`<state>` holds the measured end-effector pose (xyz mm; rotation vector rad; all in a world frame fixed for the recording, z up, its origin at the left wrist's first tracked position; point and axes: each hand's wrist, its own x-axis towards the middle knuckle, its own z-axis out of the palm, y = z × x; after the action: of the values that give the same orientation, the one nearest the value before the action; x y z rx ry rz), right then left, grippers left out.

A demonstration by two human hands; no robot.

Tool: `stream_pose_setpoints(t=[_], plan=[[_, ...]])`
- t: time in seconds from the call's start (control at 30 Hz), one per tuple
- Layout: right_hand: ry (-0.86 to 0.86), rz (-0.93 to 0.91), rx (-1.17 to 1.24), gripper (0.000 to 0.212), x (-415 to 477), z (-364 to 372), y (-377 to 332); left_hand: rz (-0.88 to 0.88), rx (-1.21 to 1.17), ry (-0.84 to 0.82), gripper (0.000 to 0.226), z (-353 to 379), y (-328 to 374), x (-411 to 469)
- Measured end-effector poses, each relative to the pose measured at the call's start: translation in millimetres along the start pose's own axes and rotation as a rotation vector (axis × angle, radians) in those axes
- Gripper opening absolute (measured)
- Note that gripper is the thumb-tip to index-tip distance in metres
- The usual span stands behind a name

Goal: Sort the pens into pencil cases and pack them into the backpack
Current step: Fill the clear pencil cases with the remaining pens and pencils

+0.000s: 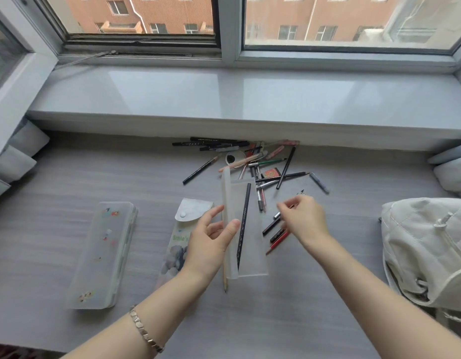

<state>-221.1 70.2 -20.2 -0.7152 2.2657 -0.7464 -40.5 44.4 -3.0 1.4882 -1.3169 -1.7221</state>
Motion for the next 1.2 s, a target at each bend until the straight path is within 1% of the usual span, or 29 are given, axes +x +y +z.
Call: stream_pose_setpoints(t=[0.07, 0.1, 0.13, 0.2, 0.23, 0.33, 0.4, 0.53, 0.6, 0.7, 0.77, 0.83, 0.9, 0.93, 1.0, 1.07, 1.13, 1.17, 1.2], plan=[[0.024, 0.082, -0.174, 0.033, 21.0, -8.4, 11.3, -0.004, -0.011, 0.003, 0.040, -0.7, 0.7, 1.6], [0.022, 0.113, -0.230, 0.035, 28.3, -9.9, 15.1, -0.004, -0.010, 0.000, 0.039, -0.7, 0.8, 2.4], [0.014, 0.139, -0.265, 0.032, 33.3, -9.8, 17.0, -0.006, -0.008, -0.005, 0.039, -0.4, 1.6, 2.6], [-0.009, 0.177, -0.315, 0.016, 41.1, -6.4, 18.0, -0.012, -0.005, -0.012, 0.038, -0.5, 1.9, 3.3], [-0.023, 0.199, -0.329, 0.013, 44.2, -3.7, 18.2, -0.017, -0.001, -0.014, 0.038, -1.1, 1.5, 3.2], [-0.071, 0.273, -0.259, 0.015, 52.4, 2.5, 21.7, -0.033, 0.012, -0.014, 0.041, -5.2, -0.8, 4.1], [-0.077, 0.307, -0.203, 0.021, 54.9, 3.1, 23.6, -0.043, 0.034, -0.012, 0.046, -8.1, -3.6, 5.9], [-0.042, 0.325, -0.201, 0.034, 58.8, 0.9, 24.3, -0.057, 0.055, -0.004, 0.046, -11.8, -6.6, 6.9], [-0.048, 0.307, -0.165, 0.036, 61.2, -1.9, 24.0, -0.061, 0.038, -0.003, 0.046, -13.3, -6.3, 5.9], [-0.020, 0.242, 0.014, 0.039, 66.4, -10.2, 27.2, -0.057, 0.016, -0.001, 0.045, -15.2, -6.3, 5.6], [0.021, 0.189, 0.105, 0.032, 62.6, -18.4, 29.5, -0.060, 0.016, 0.006, 0.046, -16.6, -7.1, 5.5], [0.092, 0.121, 0.126, 0.018, 54.2, -25.7, 28.4, -0.057, 0.026, 0.019, 0.044, -17.8, -6.2, 5.3], [0.093, 0.024, 0.130, 0.015, 37.8, -25.2, 25.3, -0.047, 0.027, 0.035, 0.044, -19.1, -2.8, 3.8], [0.058, -0.048, 0.071, 0.016, 28.0, -21.6, 22.1, -0.043, 0.029, 0.044, 0.044, -20.3, -0.4, 3.1], [-0.037, -0.224, -0.153, 0.020, 7.9, -4.1, 16.2, -0.041, 0.030, 0.067, 0.040, -24.3, 2.9, 3.1], [-0.192, -0.388, -0.376, 0.026, -10.6, 21.0, 10.8, -0.038, 0.024, 0.101, 0.037, -30.0, 2.5, 4.6], [-0.357, -0.486, -0.618, 0.040, -22.3, 48.3, 12.2, -0.040, 0.039, 0.141, 0.040, -34.9, 2.4, 3.5], [-0.395, -0.531, -0.706, 0.041, -26.9, 59.7, 14.0, -0.043, 0.040, 0.158, 0.041, -37.8, 2.4, 1.9], [-0.390, -0.560, -0.756, 0.038, -32.3, 67.2, 15.1, -0.046, 0.040, 0.168, 0.040, -39.7, 2.8, 0.2]])
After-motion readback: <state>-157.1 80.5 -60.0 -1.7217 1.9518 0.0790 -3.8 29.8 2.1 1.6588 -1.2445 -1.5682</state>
